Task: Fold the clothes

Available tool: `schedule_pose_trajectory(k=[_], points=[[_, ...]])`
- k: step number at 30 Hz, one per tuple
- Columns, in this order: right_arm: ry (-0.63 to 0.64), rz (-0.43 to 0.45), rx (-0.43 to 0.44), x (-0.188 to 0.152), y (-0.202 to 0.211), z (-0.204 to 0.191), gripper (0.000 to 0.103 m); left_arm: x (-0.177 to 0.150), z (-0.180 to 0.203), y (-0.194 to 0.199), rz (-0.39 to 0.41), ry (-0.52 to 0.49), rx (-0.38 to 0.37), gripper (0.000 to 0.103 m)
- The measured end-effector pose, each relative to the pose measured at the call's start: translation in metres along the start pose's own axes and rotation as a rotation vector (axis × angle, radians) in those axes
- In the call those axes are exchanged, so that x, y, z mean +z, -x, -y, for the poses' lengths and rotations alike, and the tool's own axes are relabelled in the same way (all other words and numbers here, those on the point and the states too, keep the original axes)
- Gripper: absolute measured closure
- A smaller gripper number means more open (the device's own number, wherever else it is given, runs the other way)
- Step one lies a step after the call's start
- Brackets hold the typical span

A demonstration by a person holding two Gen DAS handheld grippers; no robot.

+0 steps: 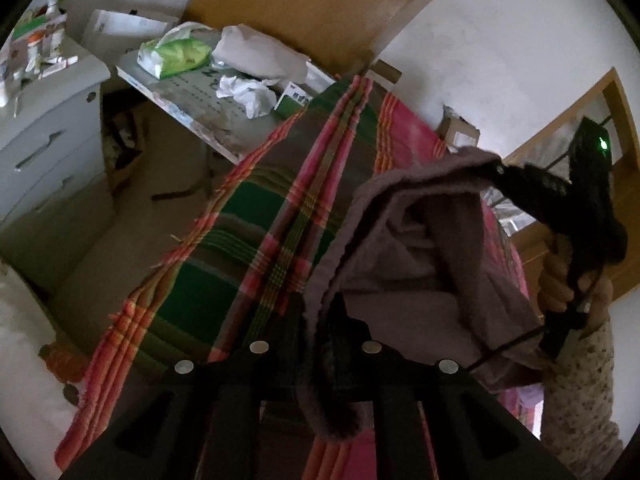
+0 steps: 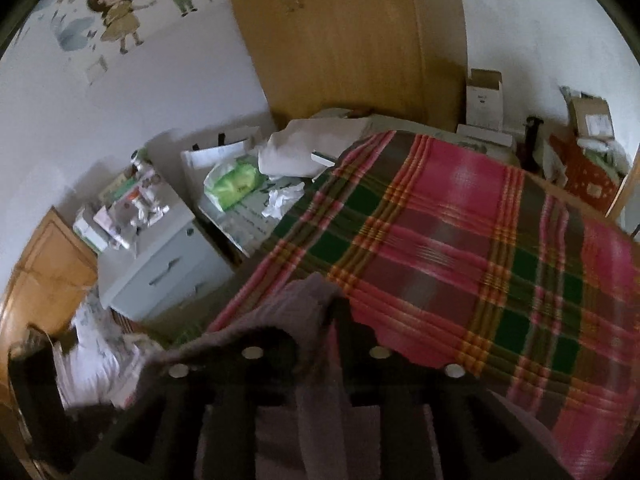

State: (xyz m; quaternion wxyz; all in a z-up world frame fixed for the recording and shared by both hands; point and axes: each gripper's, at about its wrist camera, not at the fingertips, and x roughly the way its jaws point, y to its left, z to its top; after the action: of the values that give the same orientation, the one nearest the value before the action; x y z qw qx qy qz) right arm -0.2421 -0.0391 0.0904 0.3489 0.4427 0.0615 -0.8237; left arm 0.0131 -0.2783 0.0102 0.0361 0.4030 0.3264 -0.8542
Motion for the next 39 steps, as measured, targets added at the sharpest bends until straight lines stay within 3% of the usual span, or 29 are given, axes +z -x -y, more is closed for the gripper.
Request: schedule_pose_trajectory(k=[8,14,18,21,25,30,39], points=[[0.044,-0.01,-0.036,-0.04,0.061,0.012,0.075,-0.008,0.03,0.025,0.054,-0.07,-0.012,0.084],[0.118,-0.093,-0.129,-0.073,0.085,0.013,0.074,-0.015,0.066,0.021,0.039,-0.133,-0.063,0.079],[0.046,-0.121,-0.056,-0.078,0.082,0.014,0.074,-0.024,0.085,0.012,0.004,-0.154,-0.08,0.079],[0.032,-0.129,-0.091,-0.081,0.076,0.007,0.074,-0.034,0.098,0.003,-0.028,-0.176,-0.089,0.079],[0.053,-0.163,-0.057,-0.098,0.079,0.01,0.074,-0.042,0.114,-0.01,-0.071,-0.223,-0.094,0.079],[-0.016,-0.065,-0.11,-0.13,0.125,0.046,0.074,-0.051,0.139,-0.035,-0.152,-0.272,-0.145,0.079],[-0.354,0.106,-0.192,-0.218,0.2,0.135,0.074,-0.072,0.196,-0.085,-0.331,-0.276,-0.334,0.075]])
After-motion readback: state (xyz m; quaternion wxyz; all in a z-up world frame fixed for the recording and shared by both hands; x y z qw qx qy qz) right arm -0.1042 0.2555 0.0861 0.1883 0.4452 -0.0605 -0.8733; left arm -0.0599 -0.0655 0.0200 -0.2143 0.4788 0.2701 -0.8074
